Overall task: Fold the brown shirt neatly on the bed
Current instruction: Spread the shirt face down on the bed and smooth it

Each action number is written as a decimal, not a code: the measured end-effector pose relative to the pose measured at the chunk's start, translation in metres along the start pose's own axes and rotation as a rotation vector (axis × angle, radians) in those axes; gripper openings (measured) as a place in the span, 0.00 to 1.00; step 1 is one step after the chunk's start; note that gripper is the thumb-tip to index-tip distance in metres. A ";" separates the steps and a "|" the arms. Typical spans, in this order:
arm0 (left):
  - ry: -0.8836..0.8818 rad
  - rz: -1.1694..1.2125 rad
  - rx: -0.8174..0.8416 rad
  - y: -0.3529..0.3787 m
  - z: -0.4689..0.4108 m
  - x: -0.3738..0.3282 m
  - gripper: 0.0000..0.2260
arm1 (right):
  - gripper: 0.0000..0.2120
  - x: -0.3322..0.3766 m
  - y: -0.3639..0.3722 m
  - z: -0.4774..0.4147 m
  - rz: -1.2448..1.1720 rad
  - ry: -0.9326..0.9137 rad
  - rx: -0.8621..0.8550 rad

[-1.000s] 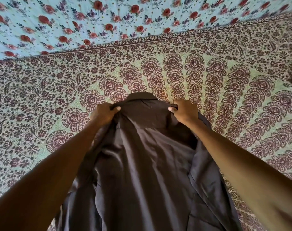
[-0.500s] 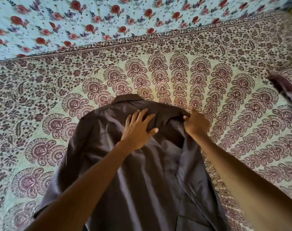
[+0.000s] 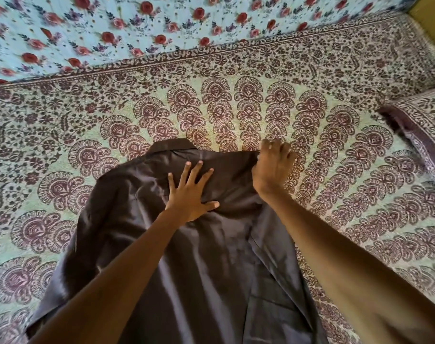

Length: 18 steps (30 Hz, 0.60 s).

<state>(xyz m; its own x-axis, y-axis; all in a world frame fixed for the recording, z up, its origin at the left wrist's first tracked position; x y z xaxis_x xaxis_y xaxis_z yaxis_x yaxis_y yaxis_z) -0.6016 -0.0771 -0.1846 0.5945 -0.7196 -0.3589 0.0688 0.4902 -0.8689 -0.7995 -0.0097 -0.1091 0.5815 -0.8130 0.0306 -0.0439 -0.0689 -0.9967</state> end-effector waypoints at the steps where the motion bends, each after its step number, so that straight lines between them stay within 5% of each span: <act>1: 0.014 0.126 -0.102 -0.013 0.004 0.001 0.32 | 0.15 0.017 -0.003 0.009 -0.075 -0.101 0.014; 3: 0.023 0.357 -0.445 -0.052 0.024 0.016 0.19 | 0.13 0.057 0.003 0.036 -0.272 -0.294 0.172; 6: -0.238 0.214 -0.789 -0.090 0.074 0.071 0.13 | 0.11 0.114 0.019 0.078 -0.423 -0.428 0.418; 10: -0.718 0.265 -0.641 -0.084 0.114 0.175 0.20 | 0.20 0.182 0.025 0.115 -0.403 -0.570 0.486; 15: -0.548 0.221 -0.226 -0.085 0.100 0.223 0.21 | 0.28 0.241 0.047 0.139 -0.216 -0.630 0.519; 18: -0.387 0.343 -0.041 -0.083 0.081 0.206 0.12 | 0.31 0.246 0.063 0.143 -0.157 -0.557 0.546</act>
<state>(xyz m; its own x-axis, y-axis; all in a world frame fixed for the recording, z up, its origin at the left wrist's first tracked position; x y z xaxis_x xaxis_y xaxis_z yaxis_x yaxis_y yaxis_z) -0.4200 -0.2261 -0.1586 0.8307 -0.2823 -0.4798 -0.2090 0.6408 -0.7388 -0.5435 -0.1313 -0.1752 0.8746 -0.3990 0.2756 0.3934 0.2516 -0.8843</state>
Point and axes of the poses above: each hand's wrist, its own z-axis away from the middle knuckle, its own y-axis out of the palm, x = y × z, the point moved 9 cm from there along -z, towards the middle knuckle, and after that the axes turned 6 degrees about y, right-handed, at the moved point
